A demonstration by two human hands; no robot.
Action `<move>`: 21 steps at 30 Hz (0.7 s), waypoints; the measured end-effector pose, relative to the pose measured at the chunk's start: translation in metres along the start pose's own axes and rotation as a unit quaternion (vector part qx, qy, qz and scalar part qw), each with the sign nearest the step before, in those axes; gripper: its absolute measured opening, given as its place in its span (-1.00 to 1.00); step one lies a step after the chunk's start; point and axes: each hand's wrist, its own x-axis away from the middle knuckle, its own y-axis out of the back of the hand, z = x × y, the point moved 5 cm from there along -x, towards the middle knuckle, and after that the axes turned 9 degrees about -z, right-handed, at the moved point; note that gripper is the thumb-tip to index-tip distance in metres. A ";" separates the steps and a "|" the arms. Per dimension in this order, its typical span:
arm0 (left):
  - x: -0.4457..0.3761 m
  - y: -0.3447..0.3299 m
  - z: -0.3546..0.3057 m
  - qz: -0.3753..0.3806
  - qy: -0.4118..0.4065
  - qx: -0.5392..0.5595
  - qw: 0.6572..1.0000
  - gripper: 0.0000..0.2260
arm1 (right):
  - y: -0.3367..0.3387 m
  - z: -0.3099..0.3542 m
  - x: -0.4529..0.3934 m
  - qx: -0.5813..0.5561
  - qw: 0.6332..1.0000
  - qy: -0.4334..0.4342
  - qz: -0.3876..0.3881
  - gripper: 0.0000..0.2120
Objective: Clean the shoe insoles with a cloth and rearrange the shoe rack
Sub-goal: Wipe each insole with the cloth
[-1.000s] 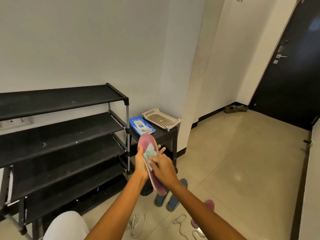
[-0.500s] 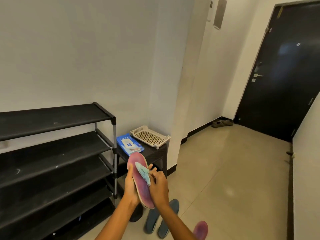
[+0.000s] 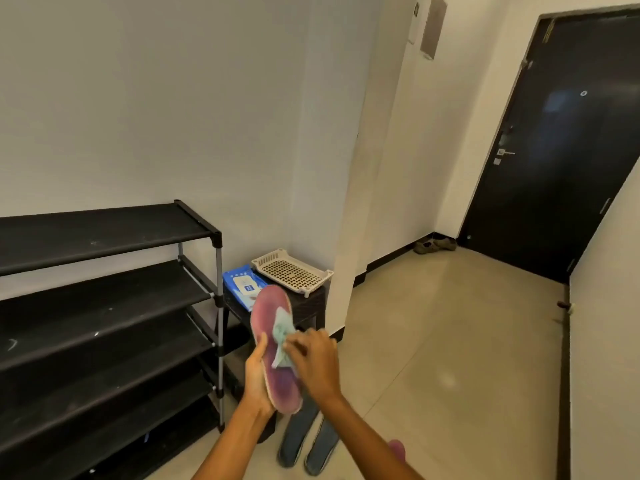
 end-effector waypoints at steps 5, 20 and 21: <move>0.004 -0.004 -0.004 -0.008 -0.002 -0.005 1.000 -0.55 | -0.019 0.019 0.001 -0.003 0.999 -0.020 0.038 -0.72; -0.005 0.019 -0.028 0.036 -0.027 -0.027 0.999 -0.35 | -0.026 0.037 0.025 -0.015 0.995 0.030 0.094 -0.75; -0.007 0.024 -0.032 0.033 -0.029 -0.017 0.999 -0.36 | -0.025 0.043 0.036 -0.031 0.991 0.056 0.113 -0.76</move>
